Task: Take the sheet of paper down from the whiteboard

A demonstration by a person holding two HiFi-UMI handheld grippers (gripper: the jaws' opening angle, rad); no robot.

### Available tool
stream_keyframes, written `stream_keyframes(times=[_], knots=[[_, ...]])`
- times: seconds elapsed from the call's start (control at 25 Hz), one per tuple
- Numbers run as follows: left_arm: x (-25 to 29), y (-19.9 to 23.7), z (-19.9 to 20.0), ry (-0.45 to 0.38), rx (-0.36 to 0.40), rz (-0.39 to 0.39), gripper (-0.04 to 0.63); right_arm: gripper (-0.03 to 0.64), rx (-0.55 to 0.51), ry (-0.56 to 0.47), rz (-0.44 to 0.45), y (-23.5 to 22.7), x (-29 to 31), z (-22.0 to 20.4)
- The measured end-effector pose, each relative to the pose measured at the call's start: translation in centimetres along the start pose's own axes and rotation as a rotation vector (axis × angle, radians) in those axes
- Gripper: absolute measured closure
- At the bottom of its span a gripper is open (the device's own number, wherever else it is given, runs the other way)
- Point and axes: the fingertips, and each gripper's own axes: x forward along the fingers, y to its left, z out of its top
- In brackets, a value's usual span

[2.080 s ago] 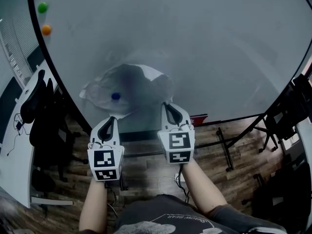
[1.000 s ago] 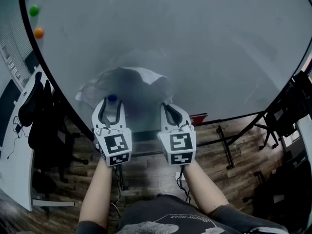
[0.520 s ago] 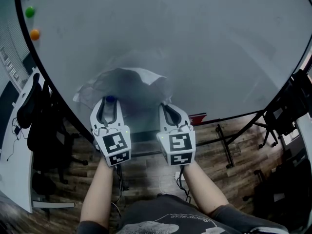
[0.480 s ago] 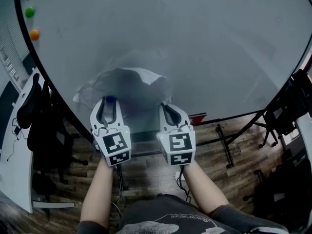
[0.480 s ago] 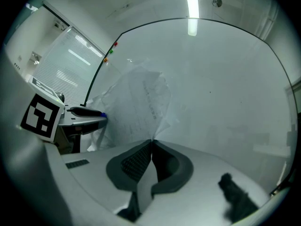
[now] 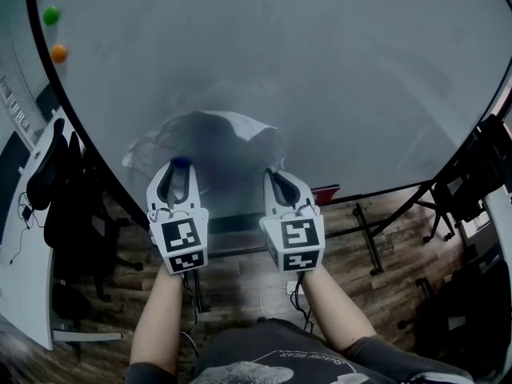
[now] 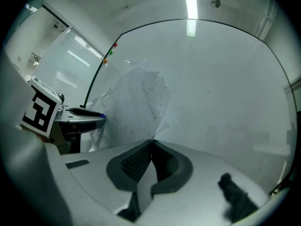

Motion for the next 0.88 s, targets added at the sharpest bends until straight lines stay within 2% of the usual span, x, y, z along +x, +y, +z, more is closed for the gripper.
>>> stream_keyframes(times=[0.24,0.48,0.88], knots=[[-1.8,-0.3,-2.3,0.031,-0.025,-0.041,0.469,0.594,0.009,0.017,0.007,0.5,-0.2,-0.5],[-4.5,-0.5,-5.5,0.100,-0.063,-0.102,0.469,0.594,0.005,0.060,-0.009,2.4,-1.9,-2.1],[-10.0,0.2,-9.5,0.159,-0.083,-0.214,0.469,0.594,0.024,0.118,-0.134,5.0,-5.9,-3.5]])
